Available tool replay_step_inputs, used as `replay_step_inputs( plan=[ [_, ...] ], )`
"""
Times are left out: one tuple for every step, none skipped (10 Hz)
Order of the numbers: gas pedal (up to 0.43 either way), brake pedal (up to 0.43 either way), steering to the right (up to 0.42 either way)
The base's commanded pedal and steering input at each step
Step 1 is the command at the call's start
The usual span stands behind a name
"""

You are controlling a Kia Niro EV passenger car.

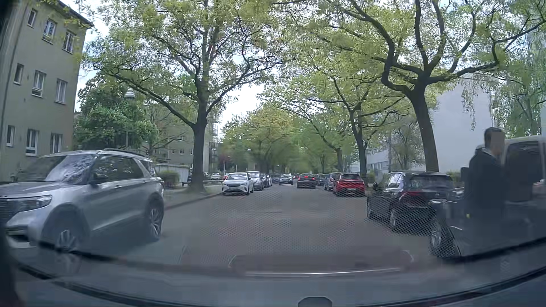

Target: Follow the waypoints while adhering to traffic rules and regulations

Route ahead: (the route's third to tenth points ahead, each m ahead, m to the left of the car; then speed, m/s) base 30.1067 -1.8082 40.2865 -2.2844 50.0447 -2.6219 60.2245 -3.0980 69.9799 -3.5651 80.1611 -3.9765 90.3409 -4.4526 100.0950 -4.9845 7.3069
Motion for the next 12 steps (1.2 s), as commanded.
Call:
replay_step_inputs(
  plan=[
    [0.287, 0.024, 0.049],
    [0.287, 0.024, 0.050],
    [0.287, 0.024, 0.050],
    [0.287, 0.024, 0.050],
    [0.287, 0.024, 0.050],
    [0.287, 0.024, 0.049],
    [0.287, 0.024, 0.048],
    [0.287, 0.024, 0.045],
    [0.287, 0.024, 0.033],
    [0.280, 0.024, 0.016],
    [0.260, 0.024, 0.012],
    [0.220, 0.024, 0.011]
  ],
)
